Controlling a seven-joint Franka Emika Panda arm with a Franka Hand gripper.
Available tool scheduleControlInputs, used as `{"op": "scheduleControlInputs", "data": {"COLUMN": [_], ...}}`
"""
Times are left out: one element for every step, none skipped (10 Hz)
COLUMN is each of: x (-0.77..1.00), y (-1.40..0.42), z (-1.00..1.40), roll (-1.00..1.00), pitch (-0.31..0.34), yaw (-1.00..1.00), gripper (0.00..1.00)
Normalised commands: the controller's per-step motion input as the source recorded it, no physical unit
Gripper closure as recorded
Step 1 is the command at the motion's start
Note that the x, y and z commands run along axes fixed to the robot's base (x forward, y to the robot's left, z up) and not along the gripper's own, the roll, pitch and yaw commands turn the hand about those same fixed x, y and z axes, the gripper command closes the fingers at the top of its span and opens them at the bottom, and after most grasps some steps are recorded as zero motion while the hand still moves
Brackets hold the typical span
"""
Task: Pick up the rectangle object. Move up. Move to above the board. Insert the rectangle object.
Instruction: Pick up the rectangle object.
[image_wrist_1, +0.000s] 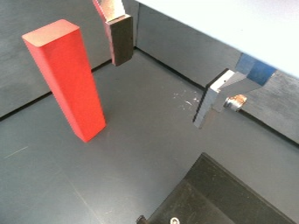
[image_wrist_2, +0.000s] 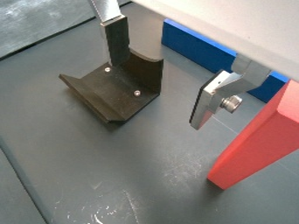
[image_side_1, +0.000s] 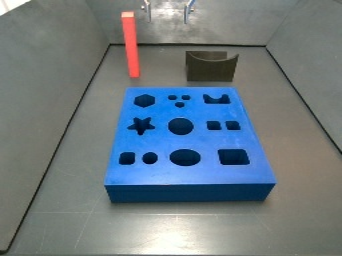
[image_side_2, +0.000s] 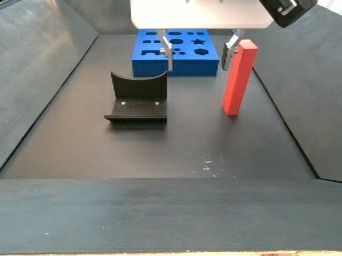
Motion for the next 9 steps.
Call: {"op": "scheduleControlInputs", "data": {"x": [0.00,-0.06,-0.35,-0.38,-0.49,-0.41,-0.36,-0.33,-0.37], "y": [0.00,0.00,0.00,0.00,0.00,0.00,0.00,0.00,0.00], "z": [-0.02,-0.07,-0.03,0.00,0.30,0.43,0.33,0.21,0.09], "roll": [0.00,-0.04,0.00,0.08,0.29,0.27,0.19,0.21,0.23], "pitch": [-0.009,-0.071,-0.223,-0.117,-0.140,-0.131,-0.120,-0.069,-0.057], "yaw": [0.00,0.00,-0.11,0.00,-0.01,-0.03,-0.01,-0.05,-0.10], "gripper": [0.00,0.00,0.00,0.00,0.00,0.00,0.00,0.00,0.00]}}
